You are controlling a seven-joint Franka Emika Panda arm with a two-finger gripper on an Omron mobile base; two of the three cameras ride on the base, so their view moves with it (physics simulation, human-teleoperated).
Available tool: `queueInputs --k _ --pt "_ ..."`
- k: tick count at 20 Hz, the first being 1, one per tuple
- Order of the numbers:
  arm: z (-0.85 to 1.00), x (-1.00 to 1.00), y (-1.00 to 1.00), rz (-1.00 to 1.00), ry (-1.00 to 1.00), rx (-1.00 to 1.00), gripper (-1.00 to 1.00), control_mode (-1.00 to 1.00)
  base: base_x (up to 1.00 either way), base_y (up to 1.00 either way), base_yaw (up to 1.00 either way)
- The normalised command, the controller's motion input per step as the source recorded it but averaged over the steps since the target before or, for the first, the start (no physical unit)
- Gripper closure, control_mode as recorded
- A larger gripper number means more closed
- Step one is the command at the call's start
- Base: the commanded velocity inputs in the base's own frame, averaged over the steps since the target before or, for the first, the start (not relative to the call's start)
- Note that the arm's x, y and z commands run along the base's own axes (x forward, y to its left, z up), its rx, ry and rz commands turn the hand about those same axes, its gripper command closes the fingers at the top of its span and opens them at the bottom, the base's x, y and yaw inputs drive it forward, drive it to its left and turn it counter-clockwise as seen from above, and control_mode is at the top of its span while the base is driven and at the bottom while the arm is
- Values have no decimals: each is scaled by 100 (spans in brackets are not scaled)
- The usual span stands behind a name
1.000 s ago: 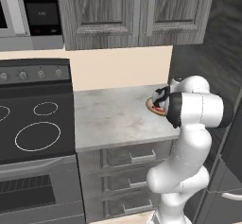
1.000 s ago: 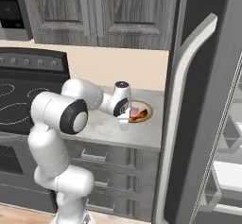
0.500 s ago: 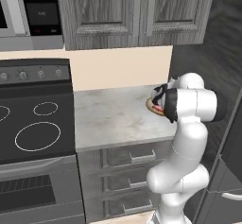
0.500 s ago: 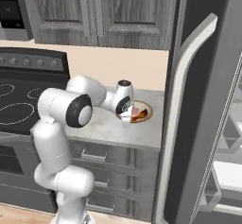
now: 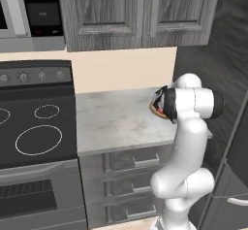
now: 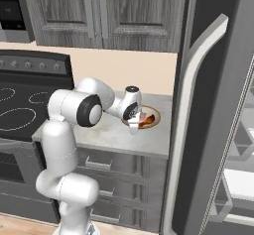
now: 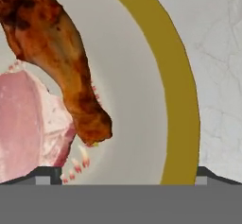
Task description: Place the bowl with the sweet potato and avocado on the top shelf of the fridge. Place the bowl with the steak and chicken drumstick on the second highest shelf of the fridge.
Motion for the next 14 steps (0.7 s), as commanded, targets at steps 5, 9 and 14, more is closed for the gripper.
queueInputs --k 5,9,14 --pt "-20 7 -6 0 0 0 -100 -100 0 0 0" --pt "-16 4 -4 0 0 0 100 -100 0 0 0" --pt "0 3 0 0 0 0 100 -100 0 0 0"
